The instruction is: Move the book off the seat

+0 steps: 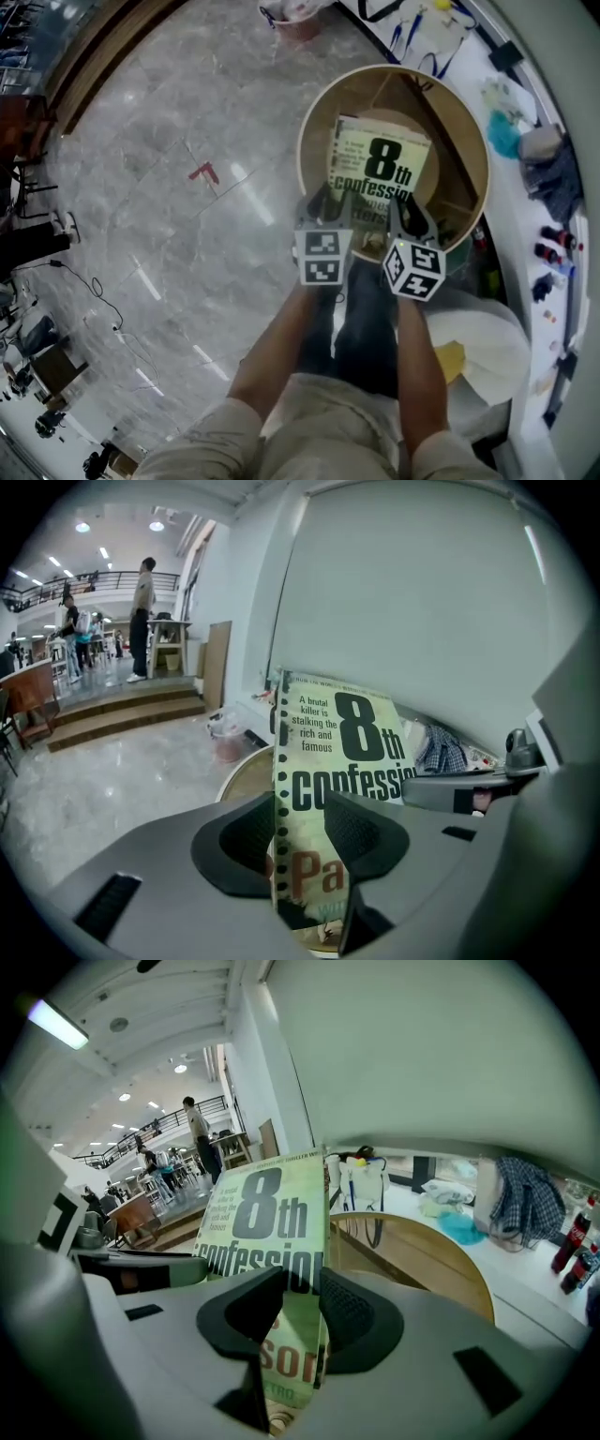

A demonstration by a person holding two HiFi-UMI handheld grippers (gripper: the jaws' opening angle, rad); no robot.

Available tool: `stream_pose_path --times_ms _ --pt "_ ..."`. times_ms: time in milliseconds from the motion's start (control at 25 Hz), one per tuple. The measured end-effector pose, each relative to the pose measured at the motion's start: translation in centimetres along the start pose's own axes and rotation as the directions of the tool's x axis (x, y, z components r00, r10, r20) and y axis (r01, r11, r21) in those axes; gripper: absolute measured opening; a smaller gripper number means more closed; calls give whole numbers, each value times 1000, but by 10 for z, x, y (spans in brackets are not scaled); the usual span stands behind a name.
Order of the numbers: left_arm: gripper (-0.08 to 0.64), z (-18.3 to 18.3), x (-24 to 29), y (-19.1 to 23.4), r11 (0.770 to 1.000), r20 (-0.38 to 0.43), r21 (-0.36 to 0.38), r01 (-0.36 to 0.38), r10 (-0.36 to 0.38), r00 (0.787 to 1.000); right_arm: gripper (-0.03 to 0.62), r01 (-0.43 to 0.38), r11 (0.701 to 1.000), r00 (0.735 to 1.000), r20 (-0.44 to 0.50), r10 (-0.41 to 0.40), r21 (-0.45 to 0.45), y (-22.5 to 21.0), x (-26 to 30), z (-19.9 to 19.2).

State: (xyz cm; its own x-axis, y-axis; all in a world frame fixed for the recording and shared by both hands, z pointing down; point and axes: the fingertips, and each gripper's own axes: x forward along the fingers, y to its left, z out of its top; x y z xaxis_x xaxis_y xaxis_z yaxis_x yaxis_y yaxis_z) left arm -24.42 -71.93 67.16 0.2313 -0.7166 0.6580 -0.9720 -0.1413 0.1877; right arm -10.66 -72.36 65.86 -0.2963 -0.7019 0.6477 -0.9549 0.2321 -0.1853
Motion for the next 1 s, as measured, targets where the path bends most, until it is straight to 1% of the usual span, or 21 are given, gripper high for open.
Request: stream_pose_path --times_ms 120,240,320,440,680,1000 --pt "170 -29 27 6 999 -59 -37 -34 31 998 117 -28 1000 998 -65 27 -9 -11 32 -25" --pt "169 -52 53 15 995 -101 -63 -72 66 993 117 -55 998 992 -114 53 -11 -18 63 -45" --pt "170 -66 69 18 993 -125 -84 -88 77 989 117 -69 997 988 -143 65 -18 -24 80 -56" --pt "170 -82 86 22 990 -155 -98 -104 88 984 117 -83 996 981 -180 79 -13 -29 100 -72" --pt "170 -99 111 34 980 -191 -146 -135 106 976 117 -112 994 968 -225 106 -11 -32 128 -85" --pt "170 -107 125 43 975 -224 -152 -160 123 967 119 -135 991 955 -268 130 -1 -33 153 -93"
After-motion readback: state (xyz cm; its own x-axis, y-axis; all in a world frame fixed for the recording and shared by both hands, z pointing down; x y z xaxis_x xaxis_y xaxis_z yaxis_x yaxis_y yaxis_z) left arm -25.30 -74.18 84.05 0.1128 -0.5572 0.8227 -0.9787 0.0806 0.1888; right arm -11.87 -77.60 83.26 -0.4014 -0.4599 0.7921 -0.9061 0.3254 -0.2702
